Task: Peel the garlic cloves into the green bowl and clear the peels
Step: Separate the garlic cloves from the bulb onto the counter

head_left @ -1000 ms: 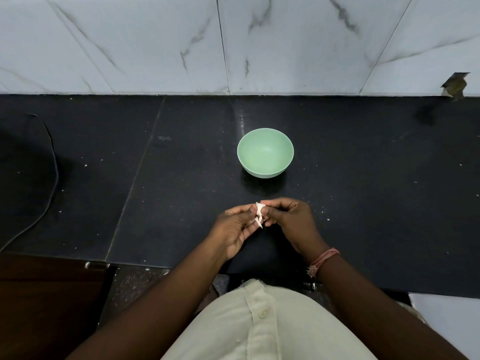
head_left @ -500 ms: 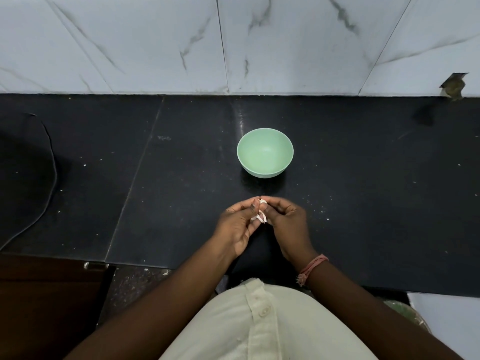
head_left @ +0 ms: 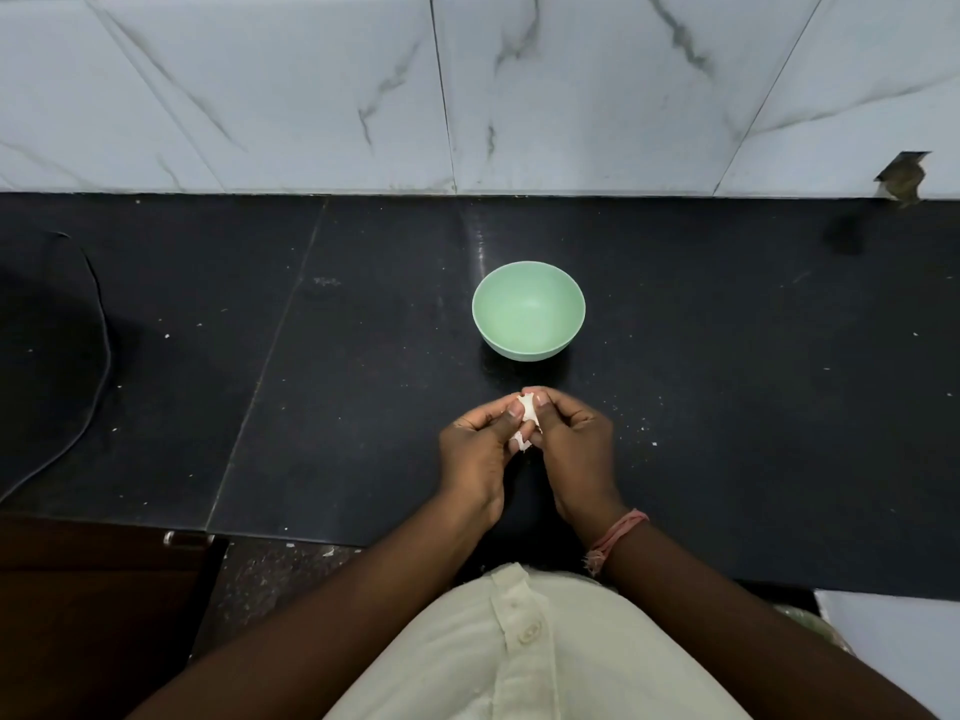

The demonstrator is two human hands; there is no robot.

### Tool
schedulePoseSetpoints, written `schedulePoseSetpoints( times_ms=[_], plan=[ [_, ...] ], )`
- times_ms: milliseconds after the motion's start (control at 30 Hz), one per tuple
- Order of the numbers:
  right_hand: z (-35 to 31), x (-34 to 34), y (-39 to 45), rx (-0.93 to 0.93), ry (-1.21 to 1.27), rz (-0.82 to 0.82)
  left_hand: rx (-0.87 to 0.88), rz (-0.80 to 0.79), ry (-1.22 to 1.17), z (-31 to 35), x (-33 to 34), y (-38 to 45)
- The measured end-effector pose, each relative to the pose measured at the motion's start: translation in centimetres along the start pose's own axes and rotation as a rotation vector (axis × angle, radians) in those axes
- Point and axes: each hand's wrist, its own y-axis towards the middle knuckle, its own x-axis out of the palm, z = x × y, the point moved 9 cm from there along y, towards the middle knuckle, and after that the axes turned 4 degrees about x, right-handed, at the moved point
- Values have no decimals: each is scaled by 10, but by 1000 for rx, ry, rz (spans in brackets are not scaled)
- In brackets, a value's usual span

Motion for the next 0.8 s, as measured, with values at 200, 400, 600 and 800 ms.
schedulePoseSetpoints(
  times_ms=[200,400,600,800],
  plan=[
    [-4,-3,-1,-31,-148,50,-30,-11,-8,-6,-1,-1],
    [-8,6,2,-46,-82,-157,-12,-90,-62,4,8,-2],
    [-1,2,2,29,62,-219,-115,-62,-76,-18,17,-14],
    [7,-3,0,-18,-89,-237,-98,12,-83,-29,25,-20]
  ],
)
